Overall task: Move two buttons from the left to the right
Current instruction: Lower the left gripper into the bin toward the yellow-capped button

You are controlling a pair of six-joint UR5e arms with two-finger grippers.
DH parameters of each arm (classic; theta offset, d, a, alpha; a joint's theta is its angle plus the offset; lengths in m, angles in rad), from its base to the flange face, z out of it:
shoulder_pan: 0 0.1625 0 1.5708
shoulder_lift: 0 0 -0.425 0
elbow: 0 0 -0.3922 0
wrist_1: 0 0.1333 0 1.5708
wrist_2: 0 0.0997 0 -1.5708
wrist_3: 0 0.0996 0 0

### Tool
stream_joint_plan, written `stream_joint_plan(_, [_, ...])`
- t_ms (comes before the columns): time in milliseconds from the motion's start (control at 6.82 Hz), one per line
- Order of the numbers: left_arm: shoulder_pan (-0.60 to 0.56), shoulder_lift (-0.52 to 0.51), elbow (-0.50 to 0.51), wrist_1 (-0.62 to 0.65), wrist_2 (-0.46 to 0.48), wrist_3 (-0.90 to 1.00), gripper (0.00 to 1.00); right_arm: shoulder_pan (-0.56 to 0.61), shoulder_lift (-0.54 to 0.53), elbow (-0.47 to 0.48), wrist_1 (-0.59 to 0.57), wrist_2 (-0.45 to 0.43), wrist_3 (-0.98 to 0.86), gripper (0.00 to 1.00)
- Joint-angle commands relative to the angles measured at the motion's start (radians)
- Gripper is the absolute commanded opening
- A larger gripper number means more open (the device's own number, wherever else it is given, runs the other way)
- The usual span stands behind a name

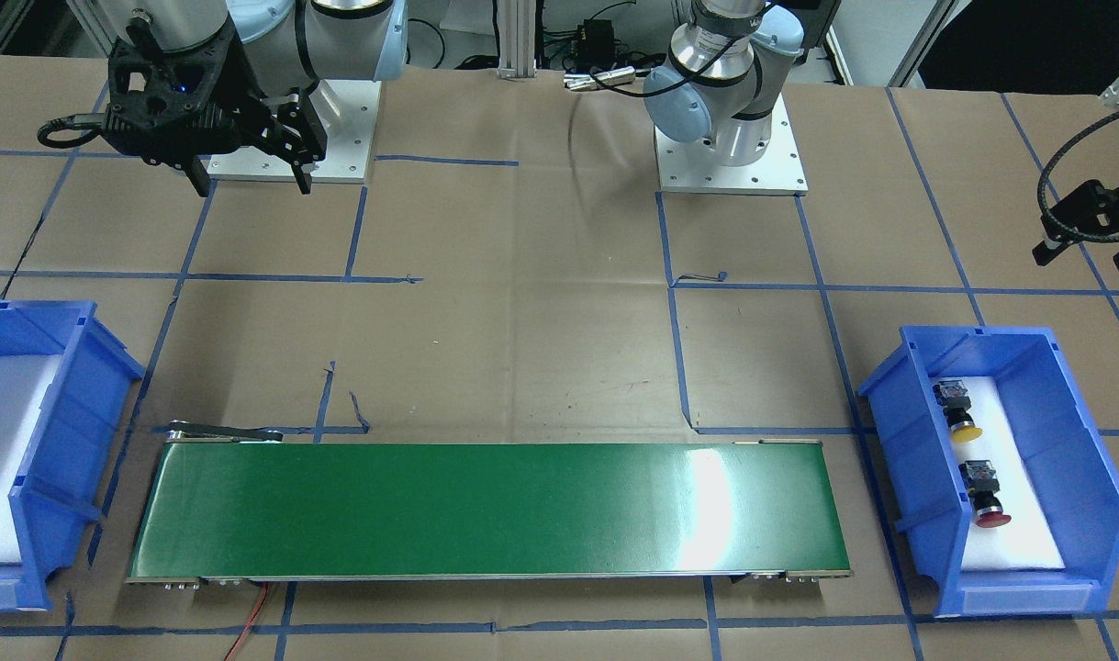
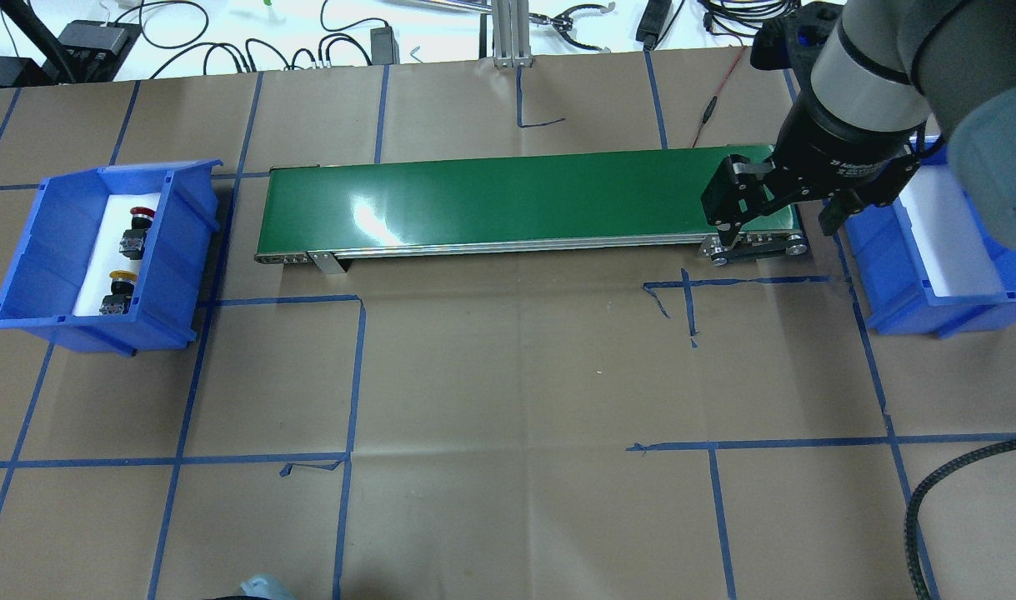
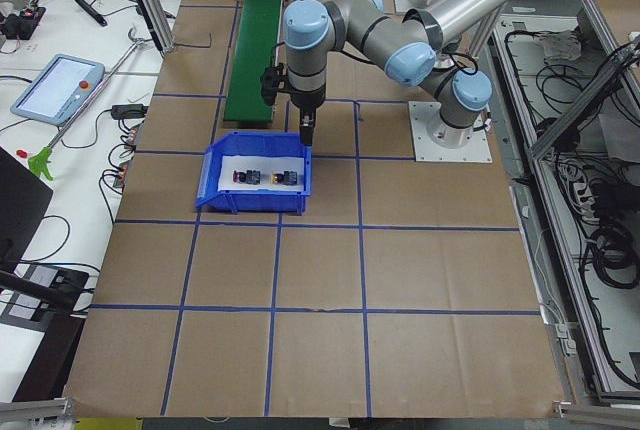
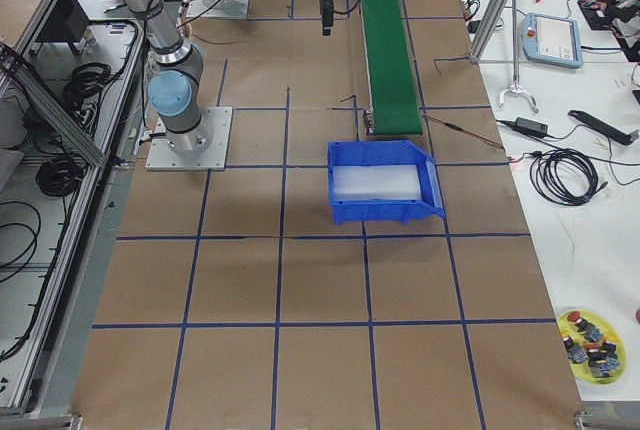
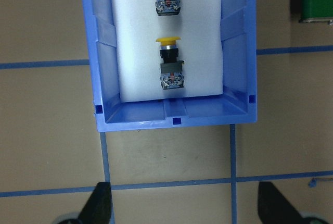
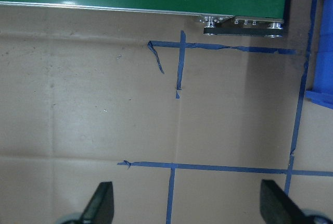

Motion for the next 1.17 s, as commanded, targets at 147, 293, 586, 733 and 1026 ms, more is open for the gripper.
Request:
stream_joint_plan(147, [-0.019, -0.053, -0.104, 0.198, -0.038, -0.050, 0.99, 0.000, 0.000, 0.000, 0.000, 0.000, 0.000, 1.00])
stream_joint_plan(293, [-0.038, -0.077, -0.116, 0.238, -0.038, -0.050, 0.99, 0.000, 0.000, 0.000, 0.000, 0.000, 0.000, 1.00])
stream_joint_plan(586, [-0.046, -0.134, -0.162, 0.360, -0.032, -0.050, 0.99, 0.000, 0.000, 0.000, 0.000, 0.000, 0.001, 1.00])
stream_joint_plan(733, [-0.047, -0.159, -0.191, 0.420, -0.030, -0.083, 0.99, 0.001, 0.000, 0.000, 0.000, 0.001, 0.001, 1.00])
stream_joint_plan(1026, [-0.052, -0.212, -0.213, 0.485, -0.032, -0.087, 0.99, 0.001, 0.001, 0.000, 0.000, 0.001, 0.001, 1.00])
